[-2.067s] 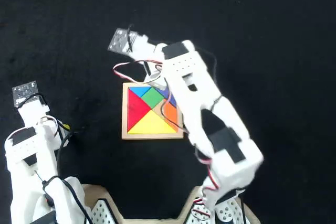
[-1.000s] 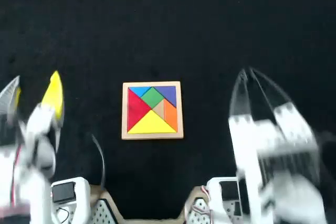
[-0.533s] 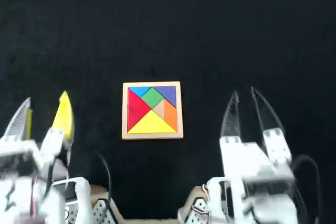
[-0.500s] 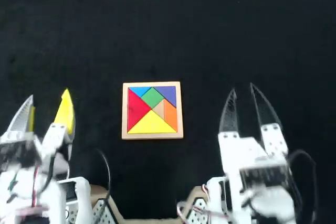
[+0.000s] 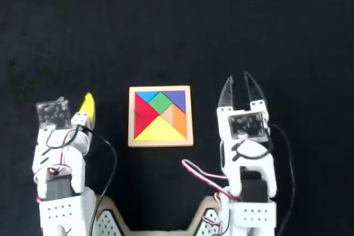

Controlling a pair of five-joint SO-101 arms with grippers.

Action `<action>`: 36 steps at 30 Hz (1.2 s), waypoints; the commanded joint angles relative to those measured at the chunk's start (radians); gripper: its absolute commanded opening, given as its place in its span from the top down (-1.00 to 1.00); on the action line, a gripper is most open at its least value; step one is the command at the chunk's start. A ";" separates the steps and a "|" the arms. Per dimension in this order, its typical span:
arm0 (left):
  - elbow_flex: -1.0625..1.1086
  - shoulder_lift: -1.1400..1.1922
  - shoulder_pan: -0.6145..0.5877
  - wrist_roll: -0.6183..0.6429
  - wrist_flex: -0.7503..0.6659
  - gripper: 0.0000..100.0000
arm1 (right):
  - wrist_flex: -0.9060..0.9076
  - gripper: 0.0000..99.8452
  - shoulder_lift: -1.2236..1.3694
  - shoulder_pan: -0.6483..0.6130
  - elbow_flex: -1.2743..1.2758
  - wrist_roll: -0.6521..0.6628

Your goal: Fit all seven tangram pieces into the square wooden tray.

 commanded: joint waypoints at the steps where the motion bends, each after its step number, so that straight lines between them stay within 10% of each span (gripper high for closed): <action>1: 0.024 0.018 0.044 0.009 0.009 0.52 | -0.011 0.80 -0.058 0.100 0.015 -0.006; 7: 0.024 0.029 0.038 0.003 0.063 0.52 | 0.166 0.80 -0.058 0.121 0.018 -0.008; 19: 0.008 0.020 0.067 0.008 0.664 0.53 | 0.936 0.80 -0.065 0.069 0.018 0.000; 36: 0.005 0.020 0.059 0.005 0.661 0.53 | 0.919 0.80 -0.056 0.075 0.018 -0.003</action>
